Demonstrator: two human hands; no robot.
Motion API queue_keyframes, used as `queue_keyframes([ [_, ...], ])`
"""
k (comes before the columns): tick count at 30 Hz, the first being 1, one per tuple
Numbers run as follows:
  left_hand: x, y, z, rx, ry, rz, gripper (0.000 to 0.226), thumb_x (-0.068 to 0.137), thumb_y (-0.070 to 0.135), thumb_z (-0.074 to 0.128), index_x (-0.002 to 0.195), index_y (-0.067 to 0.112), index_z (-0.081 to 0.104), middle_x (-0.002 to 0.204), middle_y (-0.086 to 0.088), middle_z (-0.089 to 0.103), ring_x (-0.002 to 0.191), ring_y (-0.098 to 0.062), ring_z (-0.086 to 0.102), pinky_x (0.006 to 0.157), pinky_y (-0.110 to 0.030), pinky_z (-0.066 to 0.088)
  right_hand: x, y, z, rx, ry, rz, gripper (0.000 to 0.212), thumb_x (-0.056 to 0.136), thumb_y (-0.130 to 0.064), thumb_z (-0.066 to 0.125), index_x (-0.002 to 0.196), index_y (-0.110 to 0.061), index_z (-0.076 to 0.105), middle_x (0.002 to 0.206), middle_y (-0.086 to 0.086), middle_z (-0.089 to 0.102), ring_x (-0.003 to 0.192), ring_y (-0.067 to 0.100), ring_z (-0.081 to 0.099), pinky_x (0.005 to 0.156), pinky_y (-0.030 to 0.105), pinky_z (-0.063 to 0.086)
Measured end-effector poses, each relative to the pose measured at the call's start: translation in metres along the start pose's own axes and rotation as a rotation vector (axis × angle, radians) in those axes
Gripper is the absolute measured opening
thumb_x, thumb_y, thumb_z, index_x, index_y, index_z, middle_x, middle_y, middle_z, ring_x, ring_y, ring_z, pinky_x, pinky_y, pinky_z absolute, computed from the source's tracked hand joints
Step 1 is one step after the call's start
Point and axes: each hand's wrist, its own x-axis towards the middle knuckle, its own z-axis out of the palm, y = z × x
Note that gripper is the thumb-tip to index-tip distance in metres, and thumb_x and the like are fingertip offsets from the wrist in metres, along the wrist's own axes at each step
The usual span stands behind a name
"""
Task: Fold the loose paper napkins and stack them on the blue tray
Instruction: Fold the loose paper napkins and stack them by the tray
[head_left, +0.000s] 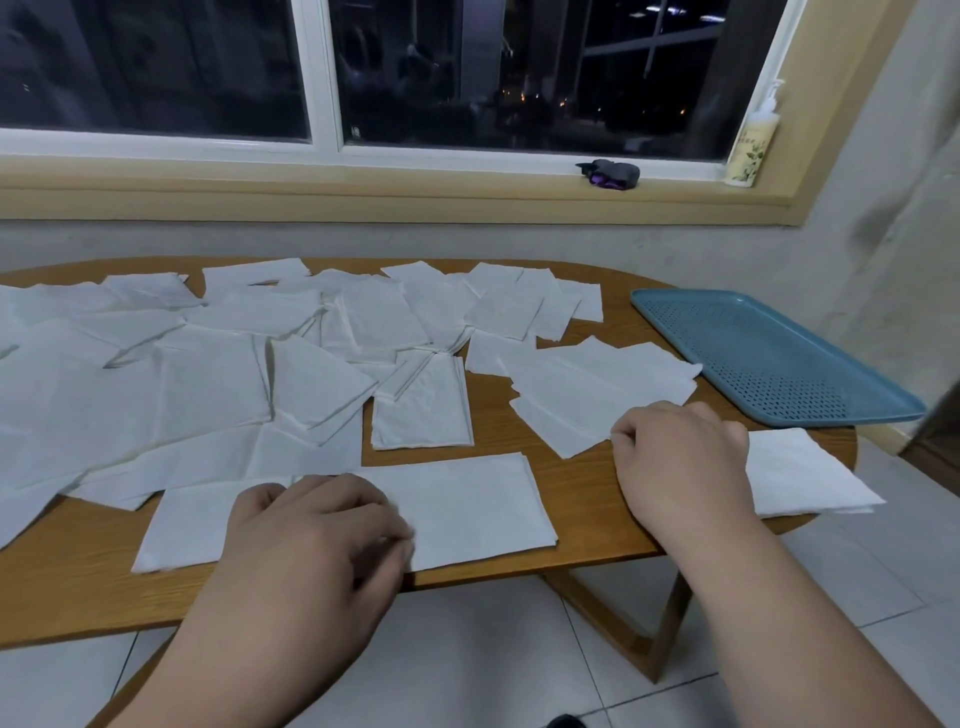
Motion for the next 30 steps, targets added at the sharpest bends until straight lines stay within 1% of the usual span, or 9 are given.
queue_keyframes([
  [8,0.001,0.002,0.002,-0.029,0.037,0.011,0.022,0.08,0.052,0.049,0.08,0.044,0.069,0.092,0.028,0.057,0.092,0.0,0.054,0.082,-0.033,0.033,-0.015,-0.006,-0.022,0.36,0.16,-0.139,0.023,0.101,-0.031,0.05,0.112,-0.03,0.071,0.11,-0.014,0.065,0.105,0.008,0.044,0.09,0.028,0.031],
  [13,0.003,0.01,0.002,-0.065,0.095,0.003,0.044,0.081,0.053,0.051,0.117,0.034,0.065,0.12,0.012,0.057,0.114,-0.013,0.051,0.093,-0.04,0.042,-0.041,-0.015,-0.038,0.579,-0.031,-0.369,0.014,0.098,-0.034,0.055,0.097,-0.045,0.064,0.094,-0.034,0.056,0.106,-0.008,0.044,0.085,0.002,0.033],
  [15,0.005,0.014,0.002,-0.101,0.092,-0.002,0.058,0.079,0.054,0.051,0.133,0.033,0.052,0.133,0.009,0.05,0.126,-0.015,0.045,0.101,-0.04,0.038,-0.05,-0.015,-0.041,0.642,-0.078,-0.433,0.014,0.096,-0.033,0.057,0.094,-0.043,0.066,0.093,-0.032,0.059,0.109,-0.009,0.046,0.083,0.001,0.032],
  [18,0.005,0.017,0.004,-0.108,0.075,0.01,0.068,0.077,0.057,0.053,0.14,0.032,0.043,0.142,0.009,0.043,0.134,-0.014,0.038,0.106,-0.039,0.034,-0.059,-0.014,-0.042,0.683,-0.145,-0.535,0.013,0.096,-0.031,0.059,0.095,-0.038,0.071,0.105,-0.03,0.059,0.107,-0.007,0.051,0.085,0.005,0.035],
  [21,0.007,0.017,0.003,-0.09,0.078,0.046,0.052,0.08,0.053,0.052,0.128,0.032,0.056,0.138,0.008,0.049,0.13,-0.019,0.045,0.103,-0.042,0.041,-0.061,-0.01,-0.045,0.711,-0.193,-0.581,0.015,0.092,-0.036,0.056,0.094,-0.038,0.071,0.105,-0.029,0.06,0.106,-0.005,0.055,0.085,0.01,0.04],
  [23,0.008,0.016,0.001,-0.097,0.114,0.097,0.029,0.083,0.043,0.053,0.105,0.033,0.068,0.123,0.011,0.059,0.118,-0.018,0.056,0.094,-0.045,0.048,-0.06,-0.007,-0.048,0.714,-0.216,-0.597,0.015,0.093,-0.035,0.056,0.092,-0.039,0.071,0.103,-0.029,0.061,0.107,-0.002,0.056,0.084,0.012,0.043],
  [25,0.008,0.015,-0.001,-0.109,0.137,0.121,0.017,0.085,0.039,0.053,0.091,0.035,0.068,0.108,0.019,0.064,0.107,-0.011,0.061,0.087,-0.044,0.049,-0.058,-0.003,-0.05,0.742,-0.212,-0.595,0.013,0.091,-0.03,0.059,0.09,-0.038,0.07,0.101,-0.027,0.064,0.107,0.001,0.06,0.084,0.017,0.047],
  [28,0.007,0.021,-0.005,-0.142,0.146,0.148,0.011,0.085,0.035,0.052,0.089,0.034,0.063,0.096,0.023,0.065,0.098,0.0,0.058,0.089,-0.036,0.042,-0.058,0.003,-0.05,0.753,-0.195,-0.569,0.01,0.086,-0.031,0.061,0.088,-0.038,0.067,0.1,-0.024,0.066,0.105,0.006,0.062,0.083,0.027,0.049],
  [30,0.007,0.029,-0.008,-0.128,0.17,0.157,0.012,0.084,0.034,0.051,0.088,0.032,0.062,0.084,0.022,0.063,0.089,0.001,0.05,0.082,-0.026,0.039,-0.063,0.007,-0.052,0.738,-0.217,-0.503,0.017,0.08,-0.049,0.06,0.096,-0.045,0.063,0.104,-0.025,0.063,0.106,0.003,0.059,0.079,0.023,0.047],
])
